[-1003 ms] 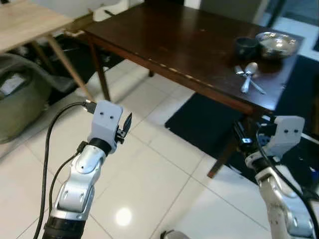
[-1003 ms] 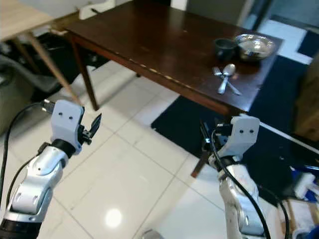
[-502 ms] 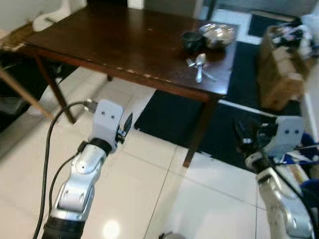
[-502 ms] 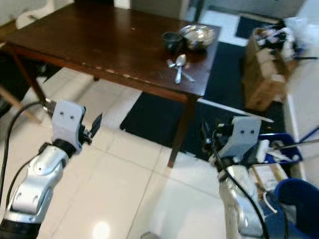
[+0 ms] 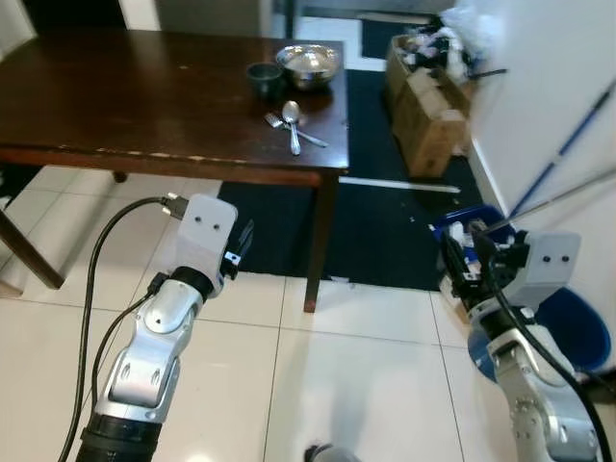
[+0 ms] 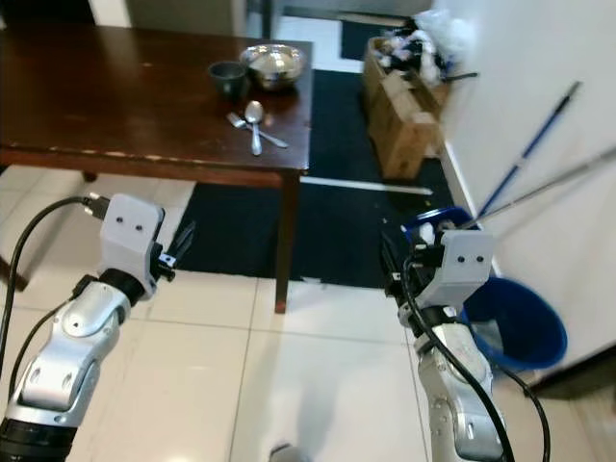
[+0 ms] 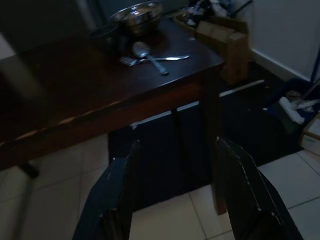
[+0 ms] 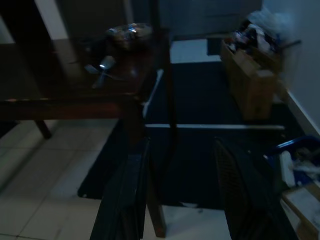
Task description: Setting the table
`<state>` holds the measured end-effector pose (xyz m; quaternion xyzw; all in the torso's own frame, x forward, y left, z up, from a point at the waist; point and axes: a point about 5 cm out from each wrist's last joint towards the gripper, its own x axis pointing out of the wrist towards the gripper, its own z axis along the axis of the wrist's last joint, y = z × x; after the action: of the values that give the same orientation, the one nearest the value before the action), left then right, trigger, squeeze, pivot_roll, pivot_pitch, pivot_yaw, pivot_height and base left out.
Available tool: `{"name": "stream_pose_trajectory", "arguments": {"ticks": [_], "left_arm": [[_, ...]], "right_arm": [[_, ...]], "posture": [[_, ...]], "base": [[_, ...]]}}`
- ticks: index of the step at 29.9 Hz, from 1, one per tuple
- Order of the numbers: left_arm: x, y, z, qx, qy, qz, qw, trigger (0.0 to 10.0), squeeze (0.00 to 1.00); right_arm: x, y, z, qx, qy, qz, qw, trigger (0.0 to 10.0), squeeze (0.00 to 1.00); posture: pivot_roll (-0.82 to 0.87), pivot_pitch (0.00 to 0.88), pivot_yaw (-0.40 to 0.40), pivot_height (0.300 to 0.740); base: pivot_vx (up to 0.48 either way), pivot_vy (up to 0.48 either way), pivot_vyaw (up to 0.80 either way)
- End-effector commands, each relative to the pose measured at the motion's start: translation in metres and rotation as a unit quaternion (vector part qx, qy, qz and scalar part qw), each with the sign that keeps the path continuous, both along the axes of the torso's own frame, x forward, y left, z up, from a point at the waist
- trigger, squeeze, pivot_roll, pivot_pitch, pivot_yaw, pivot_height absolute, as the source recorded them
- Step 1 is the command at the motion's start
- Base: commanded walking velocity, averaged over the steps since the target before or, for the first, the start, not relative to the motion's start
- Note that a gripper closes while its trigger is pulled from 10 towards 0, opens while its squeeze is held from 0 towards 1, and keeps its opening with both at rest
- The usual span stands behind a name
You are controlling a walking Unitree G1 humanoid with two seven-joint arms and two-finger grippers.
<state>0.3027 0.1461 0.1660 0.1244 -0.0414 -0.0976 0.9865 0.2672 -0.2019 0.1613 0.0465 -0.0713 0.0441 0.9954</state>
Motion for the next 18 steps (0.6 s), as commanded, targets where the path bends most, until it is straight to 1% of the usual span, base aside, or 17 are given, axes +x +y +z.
{"name": "stream_pose_trajectory", "arguments": {"ticks": [1, 6, 9, 12, 13, 15, 18], "left_arm": [[0.001, -0.001, -0.003, 0.006, 0.0, 0.005, 1.0, 10.0, 0.0], [0.003, 0.001, -0.002, 0.014, -0.007, 0.019, 1.0, 10.0, 0.0], [0.003, 0.003, -0.001, 0.018, -0.019, 0.033, 0.999, 10.0, 0.0], [0.005, 0.006, 0.001, 0.022, -0.031, 0.059, 0.998, 10.0, 0.0], [0.005, 0.006, 0.001, 0.022, -0.031, 0.059, 0.998, 10.0, 0.0], [0.008, 0.008, 0.002, 0.027, -0.039, 0.072, 0.996, 10.0, 0.0], [0.009, 0.007, 0.003, 0.026, -0.041, 0.073, 0.996, 10.0, 0.0]], "right_arm": [[0.0, -0.002, -0.003, 0.006, 0.005, -0.004, 1.0, 10.0, 0.0], [0.001, 0.003, -0.002, 0.011, 0.001, 0.007, 1.0, 10.0, 0.0], [0.001, 0.014, 0.003, 0.027, -0.011, 0.036, 0.999, 10.0, 0.0], [0.001, 0.025, 0.008, 0.039, -0.023, 0.068, 0.997, 10.0, 0.0], [0.001, 0.025, 0.008, 0.039, -0.023, 0.068, 0.997, 10.0, 0.0], [0.001, 0.03, 0.009, 0.042, -0.026, 0.083, 0.995, 10.0, 0.0], [0.001, 0.032, 0.009, 0.046, -0.028, 0.09, 0.995, 10.0, 0.0]], "posture": [[-0.18, 0.007, 0.073, 0.74], [-0.18, 0.002, 0.078, 0.74], [-0.18, 0.002, 0.078, 0.74], [-0.18, 0.0, 0.078, 0.74], [-0.18, 0.0, 0.078, 0.74], [-0.18, 0.0, 0.078, 0.74], [-0.18, 0.0, 0.078, 0.74]], "base": [[0.0, 0.0, -0.79], [0.0, 0.0, -0.79], [0.0, 0.0, 0.0], [0.338, 0.0, 0.0], [0.48, 0.0, 0.0], [0.48, 0.0, 0.0], [0.48, 0.0, 0.0]]}}
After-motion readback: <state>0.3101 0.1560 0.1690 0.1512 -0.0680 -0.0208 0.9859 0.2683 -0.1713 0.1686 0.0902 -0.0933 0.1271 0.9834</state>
